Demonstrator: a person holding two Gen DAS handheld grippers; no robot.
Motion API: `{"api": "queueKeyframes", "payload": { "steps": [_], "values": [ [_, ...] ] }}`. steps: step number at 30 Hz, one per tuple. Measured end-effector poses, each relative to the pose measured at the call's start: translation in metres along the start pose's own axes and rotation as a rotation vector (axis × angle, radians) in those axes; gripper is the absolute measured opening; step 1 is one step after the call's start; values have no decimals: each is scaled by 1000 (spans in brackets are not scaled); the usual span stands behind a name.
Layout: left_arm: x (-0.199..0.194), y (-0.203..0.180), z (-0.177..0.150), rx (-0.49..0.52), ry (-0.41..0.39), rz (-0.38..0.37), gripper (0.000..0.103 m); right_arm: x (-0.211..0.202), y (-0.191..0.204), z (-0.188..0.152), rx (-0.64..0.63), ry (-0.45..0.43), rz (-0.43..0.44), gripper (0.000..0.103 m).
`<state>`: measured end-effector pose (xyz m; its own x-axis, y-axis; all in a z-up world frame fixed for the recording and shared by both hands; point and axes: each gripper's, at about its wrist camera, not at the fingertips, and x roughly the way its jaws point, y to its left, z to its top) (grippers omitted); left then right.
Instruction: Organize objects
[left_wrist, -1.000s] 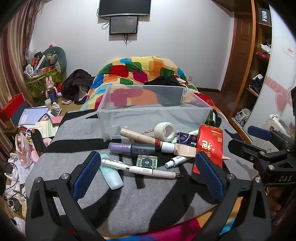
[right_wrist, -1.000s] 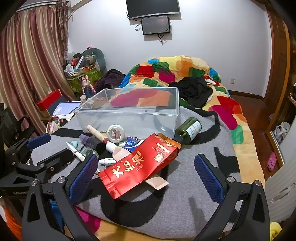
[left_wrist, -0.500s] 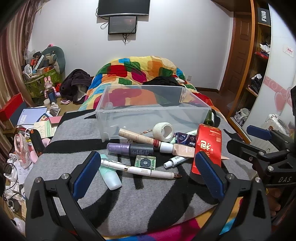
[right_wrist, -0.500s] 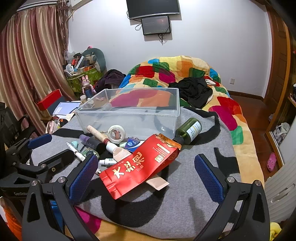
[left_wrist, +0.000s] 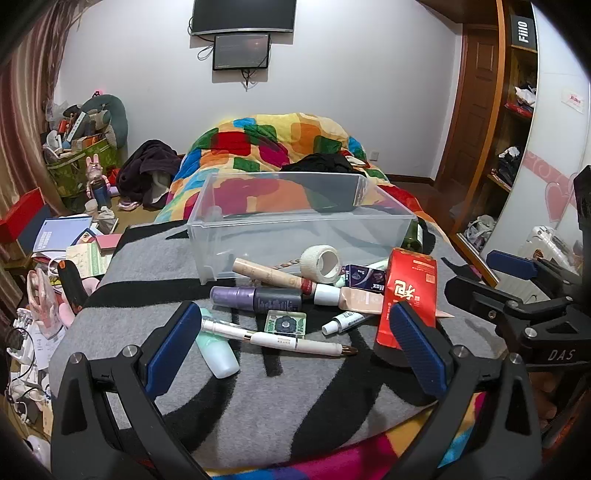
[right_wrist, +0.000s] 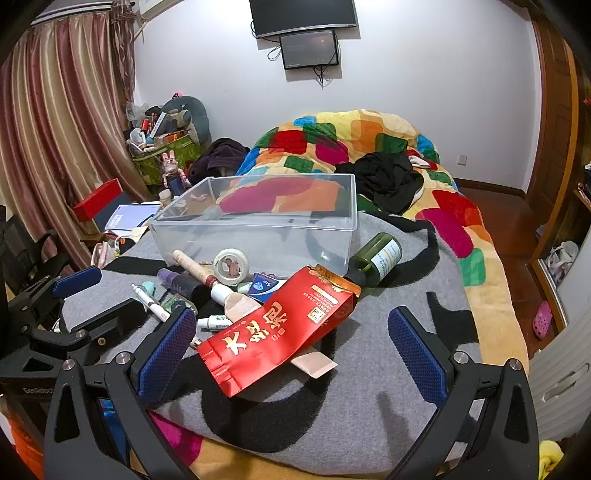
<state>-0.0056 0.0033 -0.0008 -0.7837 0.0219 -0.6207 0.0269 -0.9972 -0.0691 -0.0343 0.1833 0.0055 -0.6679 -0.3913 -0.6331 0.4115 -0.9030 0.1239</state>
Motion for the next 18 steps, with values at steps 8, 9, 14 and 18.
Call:
{"api": "queueKeyframes", "payload": {
  "steps": [8, 9, 14, 18],
  "values": [
    [-2, 1, -1, -4, 0, -7, 103, 0, 0, 0, 1, 1, 0, 103],
    [-2, 1, -1, -4, 1, -6, 103, 0, 0, 0, 1, 1, 0, 103],
    [-1, 1, -1, -4, 2, -5, 103, 0, 0, 0, 3, 1, 1, 103],
    [-1, 1, -1, -4, 3, -8, 103, 1, 0, -1, 4, 3, 0, 103]
  ]
}}
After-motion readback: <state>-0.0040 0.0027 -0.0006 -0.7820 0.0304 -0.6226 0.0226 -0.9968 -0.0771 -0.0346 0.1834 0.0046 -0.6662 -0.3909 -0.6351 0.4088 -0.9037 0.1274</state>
